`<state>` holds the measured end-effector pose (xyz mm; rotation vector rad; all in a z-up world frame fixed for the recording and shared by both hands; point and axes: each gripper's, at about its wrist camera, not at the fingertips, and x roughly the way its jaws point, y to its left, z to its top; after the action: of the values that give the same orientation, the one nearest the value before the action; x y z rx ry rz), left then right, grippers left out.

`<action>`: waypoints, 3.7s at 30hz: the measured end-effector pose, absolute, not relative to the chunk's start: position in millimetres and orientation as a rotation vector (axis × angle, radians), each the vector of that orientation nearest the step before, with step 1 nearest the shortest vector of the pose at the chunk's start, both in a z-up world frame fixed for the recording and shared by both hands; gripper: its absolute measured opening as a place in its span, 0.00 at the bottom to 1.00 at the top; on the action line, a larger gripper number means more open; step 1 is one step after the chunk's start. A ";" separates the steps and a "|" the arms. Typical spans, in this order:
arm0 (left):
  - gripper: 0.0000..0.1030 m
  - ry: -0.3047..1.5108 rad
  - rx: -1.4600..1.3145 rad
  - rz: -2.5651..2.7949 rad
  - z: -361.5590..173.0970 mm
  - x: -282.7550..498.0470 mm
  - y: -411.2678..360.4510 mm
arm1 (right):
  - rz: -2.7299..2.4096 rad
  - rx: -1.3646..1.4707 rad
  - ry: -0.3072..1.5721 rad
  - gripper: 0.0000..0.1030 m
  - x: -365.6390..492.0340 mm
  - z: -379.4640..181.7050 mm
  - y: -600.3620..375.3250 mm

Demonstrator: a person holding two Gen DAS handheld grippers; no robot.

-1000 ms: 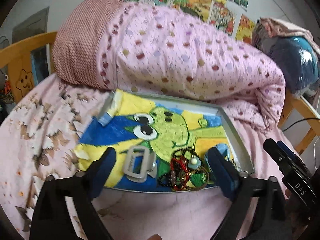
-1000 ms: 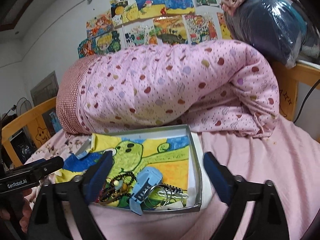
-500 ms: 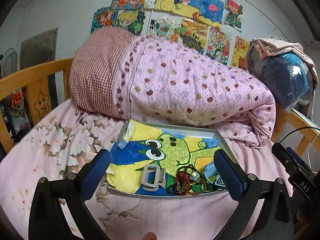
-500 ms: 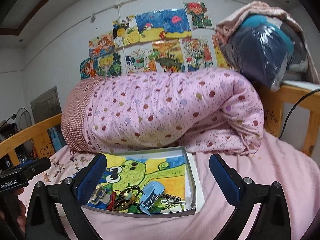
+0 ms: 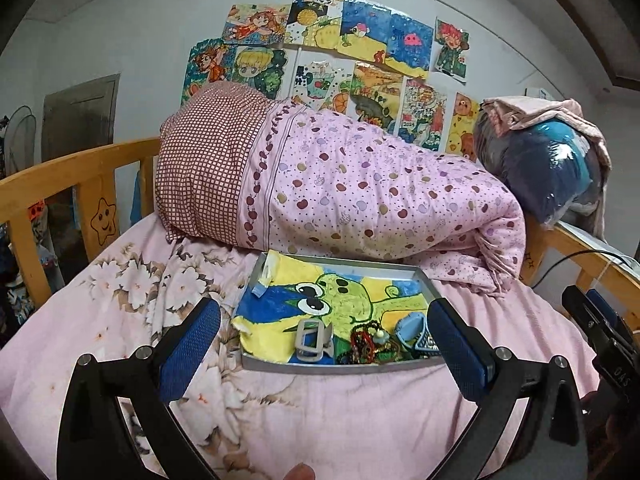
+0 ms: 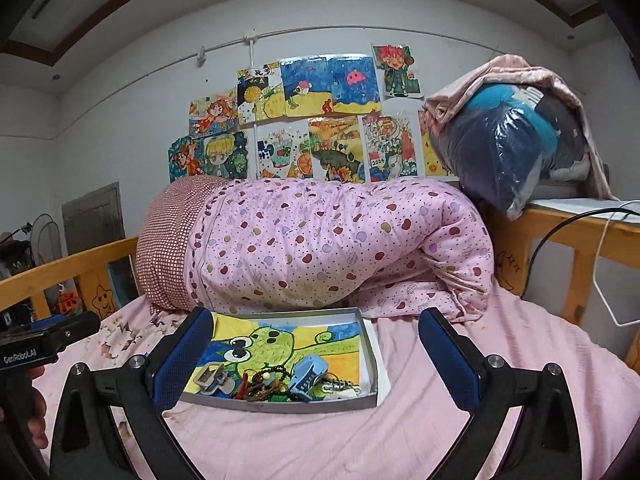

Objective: Organize jewelry

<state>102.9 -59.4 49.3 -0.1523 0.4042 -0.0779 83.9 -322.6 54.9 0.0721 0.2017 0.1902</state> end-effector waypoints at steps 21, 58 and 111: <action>0.98 0.420 -0.117 -0.139 28.8 37.1 -36.9 | 0.131 0.043 0.290 1.00 21.0 44.5 -296.0; 0.98 0.478 -0.080 -0.171 7.9 26.6 -39.9 | 0.143 0.051 0.397 1.00 24.2 10.9 -290.9; 0.98 0.480 -0.079 -0.174 6.9 26.3 -39.3 | 0.143 0.049 0.407 1.00 20.7 7.6 -284.0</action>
<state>26.3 -39.3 6.9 -0.0794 0.4798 -0.1742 20.7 -284.0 7.6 0.0489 0.4075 0.1430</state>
